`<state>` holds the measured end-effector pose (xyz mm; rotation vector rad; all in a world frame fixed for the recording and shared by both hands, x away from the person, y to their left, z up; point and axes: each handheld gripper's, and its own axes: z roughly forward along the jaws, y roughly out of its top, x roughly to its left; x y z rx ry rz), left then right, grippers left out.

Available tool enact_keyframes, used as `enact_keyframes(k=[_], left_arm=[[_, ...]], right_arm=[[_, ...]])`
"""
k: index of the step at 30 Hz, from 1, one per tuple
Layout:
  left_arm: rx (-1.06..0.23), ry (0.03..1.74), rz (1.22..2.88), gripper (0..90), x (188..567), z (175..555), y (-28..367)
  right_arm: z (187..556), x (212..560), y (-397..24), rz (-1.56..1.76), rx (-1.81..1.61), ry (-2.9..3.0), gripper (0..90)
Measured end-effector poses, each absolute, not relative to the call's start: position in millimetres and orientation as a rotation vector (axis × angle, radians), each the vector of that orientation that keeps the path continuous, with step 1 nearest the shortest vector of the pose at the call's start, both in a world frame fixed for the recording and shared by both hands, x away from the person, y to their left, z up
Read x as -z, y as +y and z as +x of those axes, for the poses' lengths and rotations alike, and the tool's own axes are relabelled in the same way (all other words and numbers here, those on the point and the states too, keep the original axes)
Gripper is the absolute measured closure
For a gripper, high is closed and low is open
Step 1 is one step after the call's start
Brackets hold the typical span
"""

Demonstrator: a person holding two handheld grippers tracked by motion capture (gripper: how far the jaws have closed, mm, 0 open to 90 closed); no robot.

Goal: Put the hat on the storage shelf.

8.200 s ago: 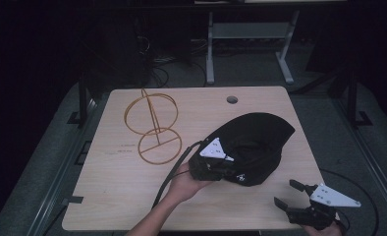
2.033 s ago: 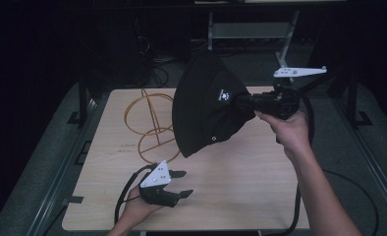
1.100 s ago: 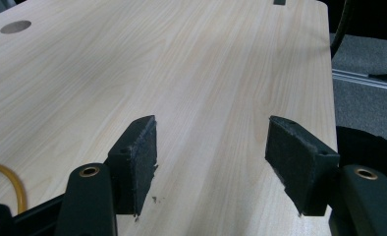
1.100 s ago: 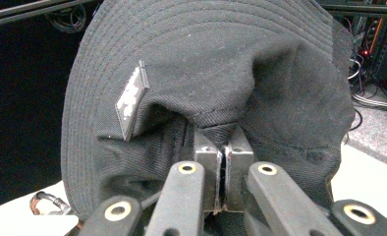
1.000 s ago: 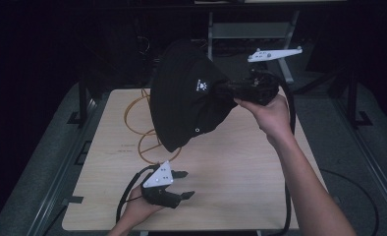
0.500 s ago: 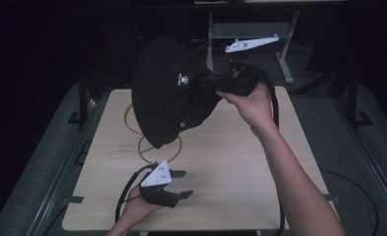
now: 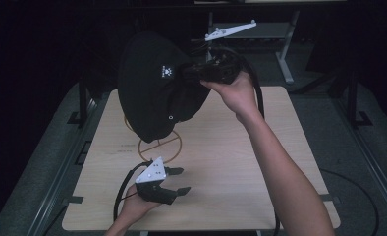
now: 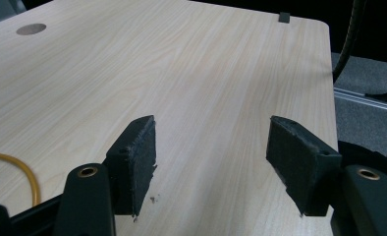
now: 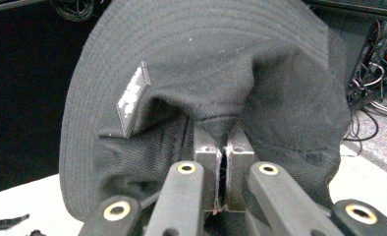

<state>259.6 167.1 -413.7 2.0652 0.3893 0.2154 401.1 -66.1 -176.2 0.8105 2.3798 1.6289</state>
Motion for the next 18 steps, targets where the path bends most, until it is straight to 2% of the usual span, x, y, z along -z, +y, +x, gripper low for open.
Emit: enact_keyframes(k=[18], left_arm=[[-0.221, 0.363, 2.075, 35.2, 413, 256, 162]], right_arm=[[425, 175, -19, 0.767, -1.582, 2.427, 87.4]])
